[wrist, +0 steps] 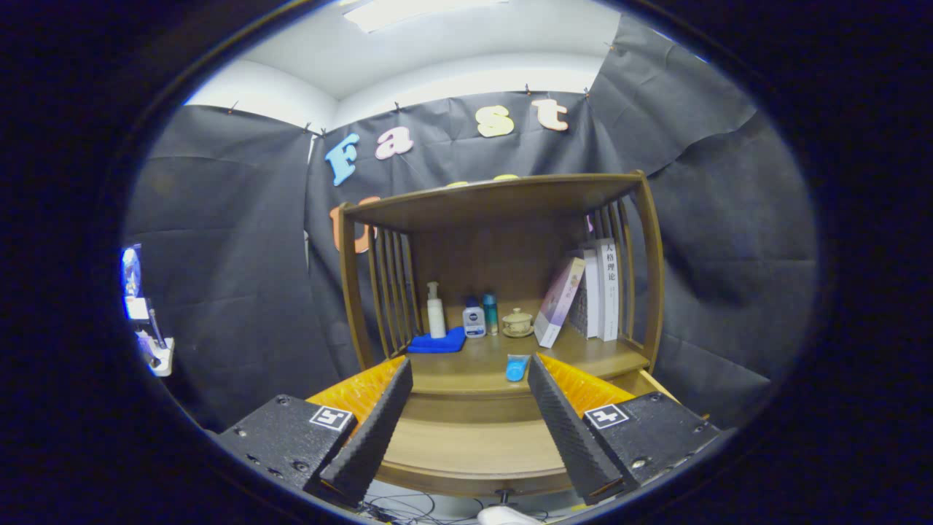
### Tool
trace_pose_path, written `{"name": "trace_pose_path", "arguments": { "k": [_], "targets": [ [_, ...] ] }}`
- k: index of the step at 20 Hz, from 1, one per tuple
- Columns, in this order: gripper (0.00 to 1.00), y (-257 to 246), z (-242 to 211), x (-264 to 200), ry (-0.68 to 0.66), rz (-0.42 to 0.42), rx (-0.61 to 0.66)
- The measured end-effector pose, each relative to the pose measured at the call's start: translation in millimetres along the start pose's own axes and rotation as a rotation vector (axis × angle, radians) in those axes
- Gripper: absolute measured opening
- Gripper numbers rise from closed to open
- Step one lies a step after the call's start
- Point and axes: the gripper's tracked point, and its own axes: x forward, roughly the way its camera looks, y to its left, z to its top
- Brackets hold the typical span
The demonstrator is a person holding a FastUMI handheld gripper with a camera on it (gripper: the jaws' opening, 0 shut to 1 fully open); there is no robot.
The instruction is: Pull open the drawer, take out the items inside it, and place them on the countertop above the cabinet.
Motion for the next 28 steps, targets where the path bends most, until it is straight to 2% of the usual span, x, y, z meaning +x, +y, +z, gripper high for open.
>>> {"name": "trace_pose_path", "arguments": {
  "k": [3,8,17,21,28],
  "targets": [
    [1.00,-8,-23,-16,-0.002,-0.045,-0.037],
    [1.00,-30,-91,-36,0.019,-0.118,-0.109],
    [1.00,-58,-216,-34,0.172,-0.163,-0.069],
    [1.00,-58,-240,-19,0.217,-0.162,-0.062],
    [1.00,-65,-250,-1,0.228,-0.196,-0.056]
  ]
}}
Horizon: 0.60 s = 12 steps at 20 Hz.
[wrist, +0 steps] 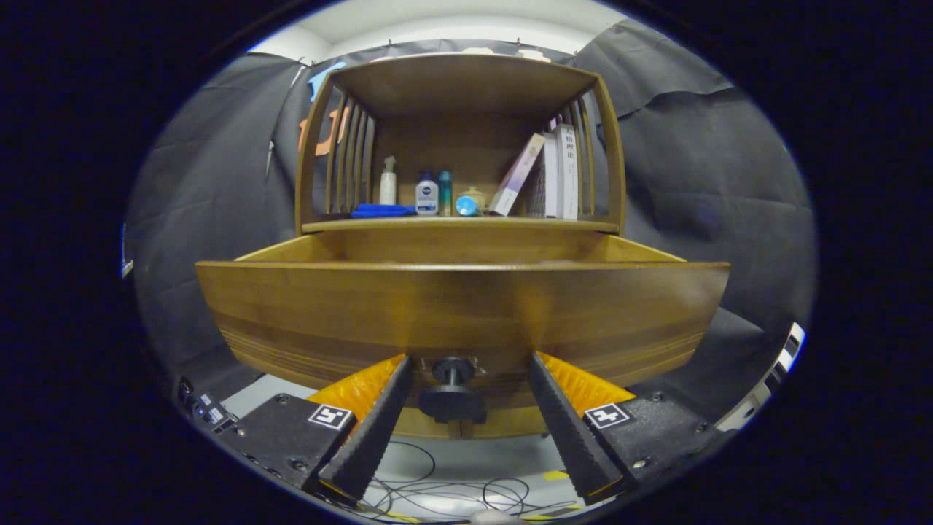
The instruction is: Pull open the drawer, take out the items inside it, and place them on the countertop above the cabinet.
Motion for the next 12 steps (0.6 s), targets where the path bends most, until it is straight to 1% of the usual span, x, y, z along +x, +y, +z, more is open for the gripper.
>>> {"name": "trace_pose_path", "arguments": {
  "k": [7,12],
  "targets": [
    [1.00,1,0,4,-0.015,0.012,0.005],
    [0.99,-1,7,16,-0.027,0.032,-0.017]
  ]
}}
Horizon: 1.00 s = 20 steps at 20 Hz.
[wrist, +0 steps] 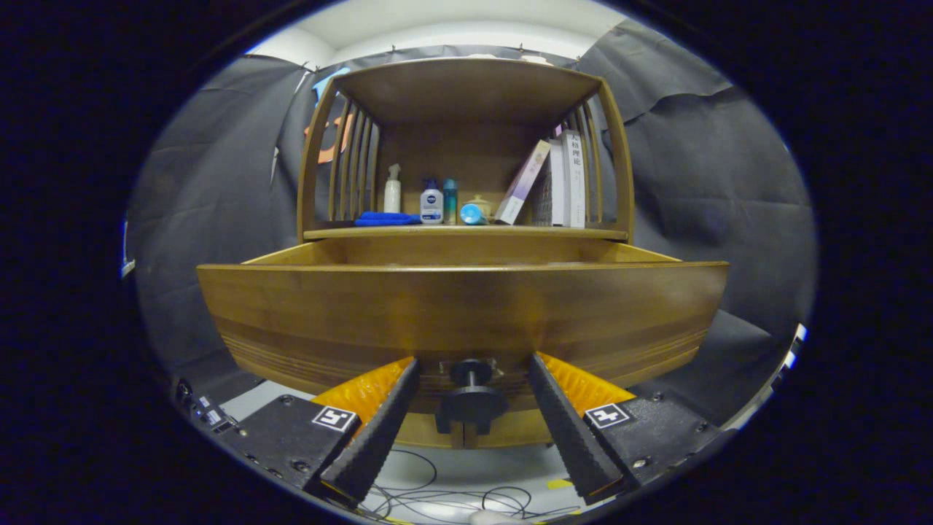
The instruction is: Pull open the drawer, take out the items inside it, and place them on the countertop above the cabinet.
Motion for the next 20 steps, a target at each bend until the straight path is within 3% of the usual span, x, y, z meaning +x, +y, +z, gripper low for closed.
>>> {"name": "trace_pose_path", "arguments": {
  "k": [20],
  "targets": [
    [0.99,9,37,96,0.038,-0.028,0.015]
  ]
}}
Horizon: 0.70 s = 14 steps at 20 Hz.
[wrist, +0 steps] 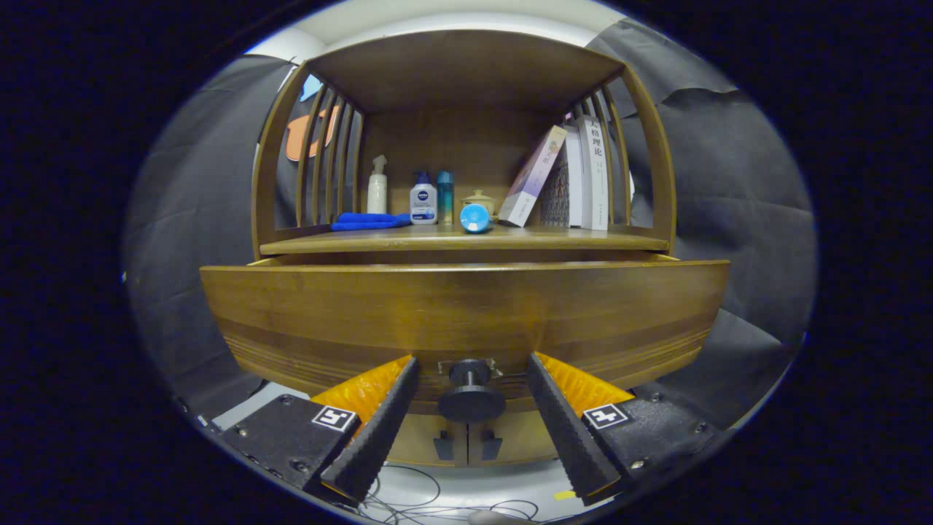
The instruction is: Pull open the drawer, take out the items inside it, and place them on the countertop above the cabinet.
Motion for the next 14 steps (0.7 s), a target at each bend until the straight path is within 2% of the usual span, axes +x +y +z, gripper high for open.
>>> {"name": "trace_pose_path", "arguments": {
  "k": [14],
  "targets": [
    [0.99,4,16,62,0.022,-0.001,0.007]
  ]
}}
